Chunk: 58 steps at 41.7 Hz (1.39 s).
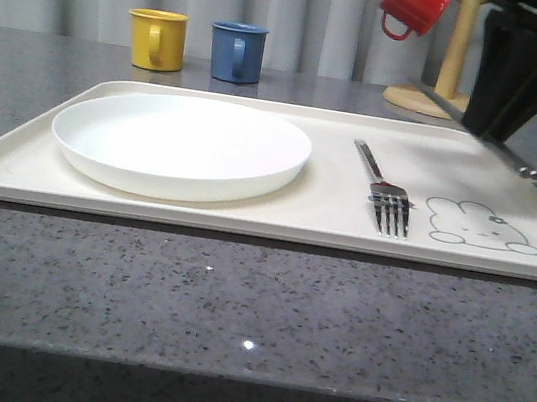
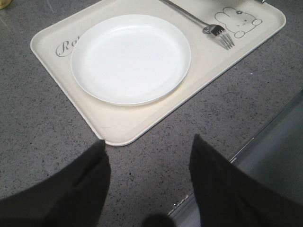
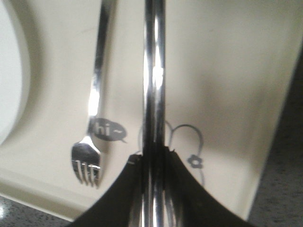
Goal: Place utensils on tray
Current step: 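Place the chopsticks on the tray next to the fork with the right gripper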
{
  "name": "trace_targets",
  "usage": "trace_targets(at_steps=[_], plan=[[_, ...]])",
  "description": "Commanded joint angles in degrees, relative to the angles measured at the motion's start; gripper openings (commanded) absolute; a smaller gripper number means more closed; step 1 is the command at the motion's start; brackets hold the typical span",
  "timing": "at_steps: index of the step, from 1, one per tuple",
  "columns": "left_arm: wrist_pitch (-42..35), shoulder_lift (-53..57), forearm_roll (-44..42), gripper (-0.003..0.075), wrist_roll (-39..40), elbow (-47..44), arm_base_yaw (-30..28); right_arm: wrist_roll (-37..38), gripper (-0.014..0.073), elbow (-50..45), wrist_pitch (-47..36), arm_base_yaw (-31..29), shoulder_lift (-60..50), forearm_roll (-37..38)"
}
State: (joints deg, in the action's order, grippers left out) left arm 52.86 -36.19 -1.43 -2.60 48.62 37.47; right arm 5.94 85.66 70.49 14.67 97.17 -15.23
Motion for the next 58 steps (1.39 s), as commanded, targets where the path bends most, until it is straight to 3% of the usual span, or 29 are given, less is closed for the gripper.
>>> trace_targets(at_steps=[1, 20, 24, 28, 33, 41, 48, 52, 58], plan=[[-4.1, -0.15, 0.35, 0.0364, 0.3, 1.4, 0.48, 4.19, 0.0064, 1.5, 2.14, 0.79, -1.24, -0.74], [-4.1, -0.15, 0.35, 0.0364, 0.3, 1.4, 0.48, 12.38, 0.0075, 1.5, 1.84, 0.79, 5.07, 2.78], [-4.1, -0.15, 0.35, 0.0364, 0.3, 1.4, 0.48, 13.43, 0.0126, 1.5, 2.16, 0.79, 5.54, 3.84], [-4.1, -0.15, 0.35, 0.0364, 0.3, 1.4, 0.48, 13.37, 0.0236, 1.71, 2.37, 0.79, 5.54, 4.46], [-4.1, -0.15, 0.35, 0.0364, 0.3, 1.4, 0.48, 11.77, 0.0323, 1.71, 1.34, 0.79, 4.12, 5.42], [-4.1, -0.15, 0.35, 0.0364, 0.3, 1.4, 0.48, 7.49, 0.0325, 1.71, 0.93, 0.79, -2.03, 11.29], [-4.1, -0.15, 0.35, 0.0364, 0.3, 1.4, 0.48, 6.2, 0.0325, 1.71, 3.34, 0.67, -8.19, 22.36], [-4.1, -0.15, 0.35, 0.0364, 0.3, 1.4, 0.48, 5.79, 0.0325, 1.71, 4.51, -1.32, -10.37, 25.89], [-4.1, -0.15, 0.35, 0.0364, 0.3, 1.4, 0.48, 0.08, 0.0325, 1.43, 6.57, -9.09, -10.82, 22.35]])
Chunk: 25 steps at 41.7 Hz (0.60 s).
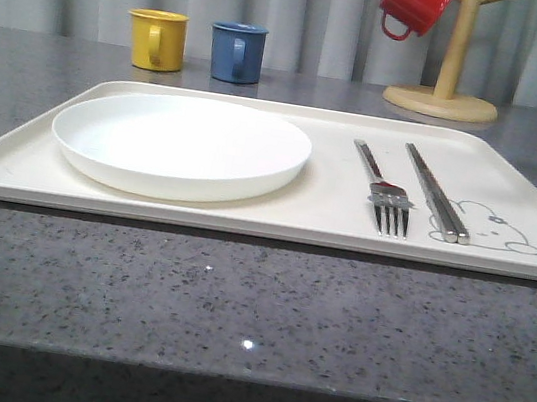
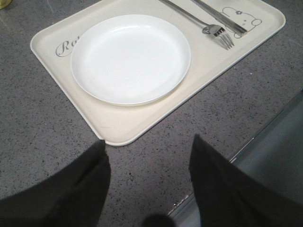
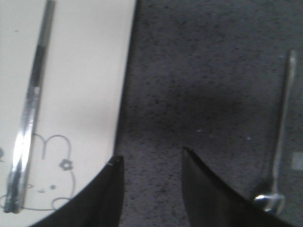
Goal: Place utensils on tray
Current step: 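Place the chopsticks on the tray next to the fork with the right gripper, then move the right gripper back and grasp the steel spoon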
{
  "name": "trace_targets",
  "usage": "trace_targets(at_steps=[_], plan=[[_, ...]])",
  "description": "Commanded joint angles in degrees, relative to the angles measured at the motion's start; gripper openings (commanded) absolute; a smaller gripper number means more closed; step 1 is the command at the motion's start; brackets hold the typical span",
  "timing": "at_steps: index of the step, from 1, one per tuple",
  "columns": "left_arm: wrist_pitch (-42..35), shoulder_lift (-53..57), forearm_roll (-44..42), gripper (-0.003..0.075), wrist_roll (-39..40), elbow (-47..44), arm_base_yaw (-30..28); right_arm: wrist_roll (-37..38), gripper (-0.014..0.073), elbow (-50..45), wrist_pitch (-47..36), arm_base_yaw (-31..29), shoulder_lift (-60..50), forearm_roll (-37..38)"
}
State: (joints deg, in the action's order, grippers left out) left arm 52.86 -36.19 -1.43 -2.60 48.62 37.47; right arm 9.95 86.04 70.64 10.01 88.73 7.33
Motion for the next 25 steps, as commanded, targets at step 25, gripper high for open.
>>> trace_targets(at_steps=[25], plan=[[-4.1, -0.15, 0.35, 0.0364, 0.3, 1.4, 0.48, -20.97, 0.0325, 0.6, 6.36, -24.48, 3.97, -9.33]])
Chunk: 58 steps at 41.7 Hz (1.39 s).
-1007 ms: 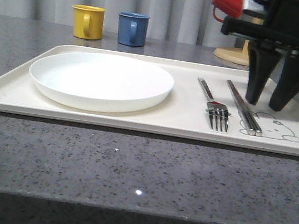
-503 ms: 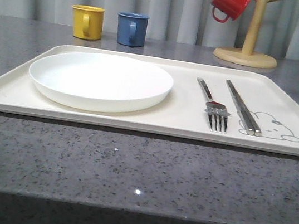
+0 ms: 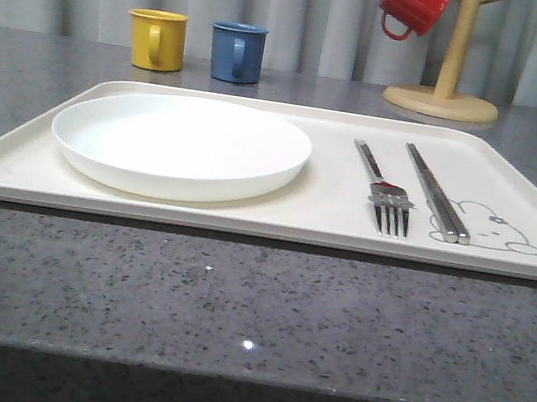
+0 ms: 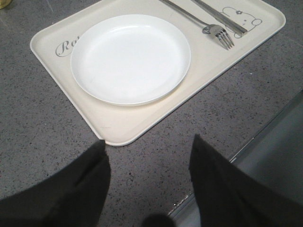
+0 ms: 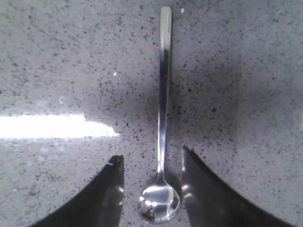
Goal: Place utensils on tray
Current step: 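Move the right gripper back and grasp the steel spoon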
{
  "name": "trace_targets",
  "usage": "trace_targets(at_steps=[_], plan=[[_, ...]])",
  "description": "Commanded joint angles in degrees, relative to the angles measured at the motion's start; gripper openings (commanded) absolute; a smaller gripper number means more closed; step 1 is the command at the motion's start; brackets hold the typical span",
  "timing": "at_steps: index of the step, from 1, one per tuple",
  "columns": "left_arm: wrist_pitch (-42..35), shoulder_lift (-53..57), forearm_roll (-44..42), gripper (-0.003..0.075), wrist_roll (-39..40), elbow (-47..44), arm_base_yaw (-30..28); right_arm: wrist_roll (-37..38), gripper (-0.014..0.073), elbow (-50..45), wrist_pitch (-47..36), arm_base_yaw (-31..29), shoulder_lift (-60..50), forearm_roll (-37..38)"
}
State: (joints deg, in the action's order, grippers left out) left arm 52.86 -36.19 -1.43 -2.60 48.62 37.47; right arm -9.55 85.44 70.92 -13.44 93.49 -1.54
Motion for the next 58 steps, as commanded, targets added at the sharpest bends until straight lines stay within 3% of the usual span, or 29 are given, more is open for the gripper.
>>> trace_targets(at_steps=[1, 37, 48, 58], plan=[[-4.1, -0.15, 0.35, 0.0364, 0.3, 1.4, 0.48, -1.47, 0.0325, 1.19, 6.08, -1.24, -0.28, -0.46], [-4.1, -0.15, 0.35, 0.0364, 0.3, 1.4, 0.48, -1.47, 0.0316, 1.19, 6.12, -1.91, 8.06, -0.97], [-4.1, -0.15, 0.35, 0.0364, 0.3, 1.4, 0.48, -1.47, 0.0074, 1.19, 6.12, -1.91, 8.06, -1.89], [-4.1, -0.15, 0.35, 0.0364, 0.3, 1.4, 0.48, -1.47, 0.0046, 1.19, 6.12, -1.91, 7.96, -2.75]])
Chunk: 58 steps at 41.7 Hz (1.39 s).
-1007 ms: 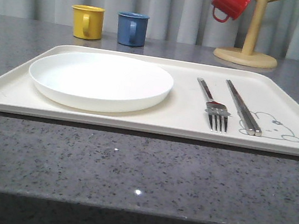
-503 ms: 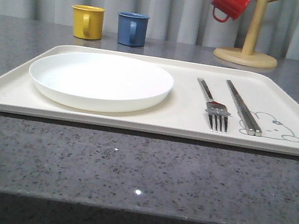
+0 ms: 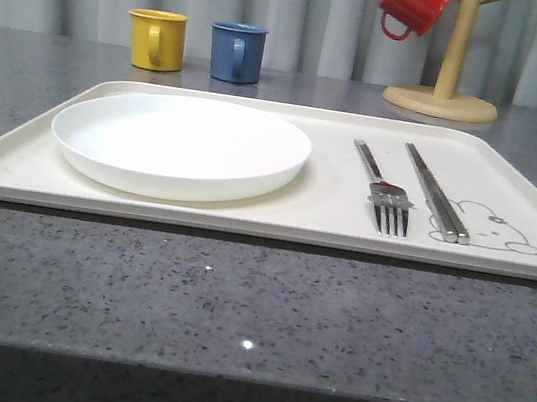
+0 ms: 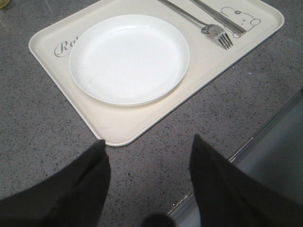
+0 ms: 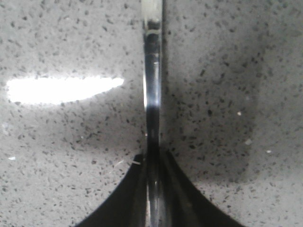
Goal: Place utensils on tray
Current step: 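Move the right gripper back and grasp the steel spoon, then lay the spoon on the tray beside the chopsticks and release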
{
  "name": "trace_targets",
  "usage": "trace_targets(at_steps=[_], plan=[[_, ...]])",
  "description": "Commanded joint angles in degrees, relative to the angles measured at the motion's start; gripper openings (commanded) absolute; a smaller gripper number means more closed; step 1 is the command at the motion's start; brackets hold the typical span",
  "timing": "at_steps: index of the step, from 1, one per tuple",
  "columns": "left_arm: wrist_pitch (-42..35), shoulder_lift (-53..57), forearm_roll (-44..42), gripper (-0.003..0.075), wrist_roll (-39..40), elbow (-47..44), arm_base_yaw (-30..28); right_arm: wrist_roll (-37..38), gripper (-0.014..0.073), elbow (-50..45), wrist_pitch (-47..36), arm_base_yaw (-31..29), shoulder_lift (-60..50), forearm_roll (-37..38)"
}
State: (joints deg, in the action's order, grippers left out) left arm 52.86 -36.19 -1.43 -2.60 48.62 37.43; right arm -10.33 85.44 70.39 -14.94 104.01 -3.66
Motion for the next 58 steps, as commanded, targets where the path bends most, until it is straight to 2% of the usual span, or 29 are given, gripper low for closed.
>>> trace_targets(at_steps=[1, 17, 24, 29, 33, 44, 50, 58], plan=[[-4.1, -0.15, 0.35, 0.0364, 0.3, 1.4, 0.51, -0.7, 0.0046, 1.19, 6.66, -0.4, -2.64, -0.62], [-4.1, -0.15, 0.35, 0.0364, 0.3, 1.4, 0.51, -0.7, 0.0032, 1.32, 6.66, -0.29, -6.84, -1.27], [-4.1, -0.15, 0.35, 0.0364, 0.3, 1.4, 0.51, -0.7, 0.0032, 1.32, 6.66, 0.5, -10.88, -8.82], [-4.1, -0.15, 0.35, 0.0364, 0.3, 1.4, 0.51, -0.58, 0.0032, 1.32, 6.66, 3.92, -13.39, -13.82], [-4.1, -0.15, 0.35, 0.0364, 0.3, 1.4, 0.51, 2.56, 0.0035, 1.32, 6.66, 8.31, -14.0, -16.37], [-4.1, -0.15, 0.35, 0.0364, 0.3, 1.4, 0.51, 10.33, 0.0036, 1.27, 5.74, 20.51, -11.31, -16.25], [-4.1, -0.15, 0.35, 0.0364, 0.3, 1.4, 0.51, 14.86, 0.0036, 1.27, 3.77, 23.52, -8.02, -15.0], [-4.1, -0.15, 0.35, 0.0364, 0.3, 1.4, 0.51, 18.3, 0.0037, 1.27, 2.1, 23.73, -4.57, -13.83]])
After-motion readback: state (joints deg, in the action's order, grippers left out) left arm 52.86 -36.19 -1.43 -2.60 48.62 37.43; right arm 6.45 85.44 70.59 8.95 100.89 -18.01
